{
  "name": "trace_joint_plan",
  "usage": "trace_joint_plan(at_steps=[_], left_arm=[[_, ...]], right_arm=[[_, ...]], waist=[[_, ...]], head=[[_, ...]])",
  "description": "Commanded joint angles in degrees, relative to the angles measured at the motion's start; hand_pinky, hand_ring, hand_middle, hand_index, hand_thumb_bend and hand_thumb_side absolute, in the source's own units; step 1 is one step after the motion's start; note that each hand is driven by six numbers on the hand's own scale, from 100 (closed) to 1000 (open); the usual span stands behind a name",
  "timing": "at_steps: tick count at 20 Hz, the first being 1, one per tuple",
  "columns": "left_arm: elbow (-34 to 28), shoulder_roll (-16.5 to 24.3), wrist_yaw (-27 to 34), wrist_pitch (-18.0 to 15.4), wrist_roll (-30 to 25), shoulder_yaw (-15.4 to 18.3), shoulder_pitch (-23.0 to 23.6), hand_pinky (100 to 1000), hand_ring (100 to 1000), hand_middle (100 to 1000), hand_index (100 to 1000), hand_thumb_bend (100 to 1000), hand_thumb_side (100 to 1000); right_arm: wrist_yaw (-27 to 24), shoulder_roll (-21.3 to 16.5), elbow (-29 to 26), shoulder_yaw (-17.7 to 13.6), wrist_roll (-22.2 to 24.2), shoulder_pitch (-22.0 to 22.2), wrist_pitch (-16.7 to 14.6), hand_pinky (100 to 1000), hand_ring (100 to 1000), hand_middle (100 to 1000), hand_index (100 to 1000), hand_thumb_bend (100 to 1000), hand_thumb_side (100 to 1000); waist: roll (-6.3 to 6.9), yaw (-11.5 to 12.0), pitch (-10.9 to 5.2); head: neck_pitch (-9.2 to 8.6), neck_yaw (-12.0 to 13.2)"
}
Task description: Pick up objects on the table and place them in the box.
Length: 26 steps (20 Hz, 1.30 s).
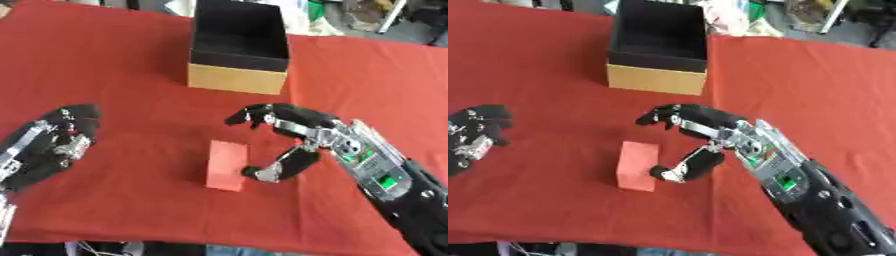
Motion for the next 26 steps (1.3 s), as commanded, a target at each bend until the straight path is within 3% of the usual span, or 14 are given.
trace_joint_plan(at_steps=[1, 26], left_arm=[[-0.59, 0.32, 0.16, -0.12, -0.21, -0.02, -0.53, 738, 856, 802, 878, 100, 408], [-0.57, 0.32, 0.13, -0.15, -0.30, -0.05, -0.64, 739, 858, 803, 878, 100, 408]], right_arm=[[0.56, -0.60, -0.45, -0.05, 0.27, -0.82, -0.47, 764, 887, 850, 939, 345, 322], [1.28, -0.85, -1.76, -0.05, 2.12, -0.59, -0.92, 766, 889, 853, 941, 329, 321]], waist=[[0.39, -0.01, -0.73], [0.45, -0.20, -0.69]], head=[[-0.44, -0.30], [-0.45, -0.32]])
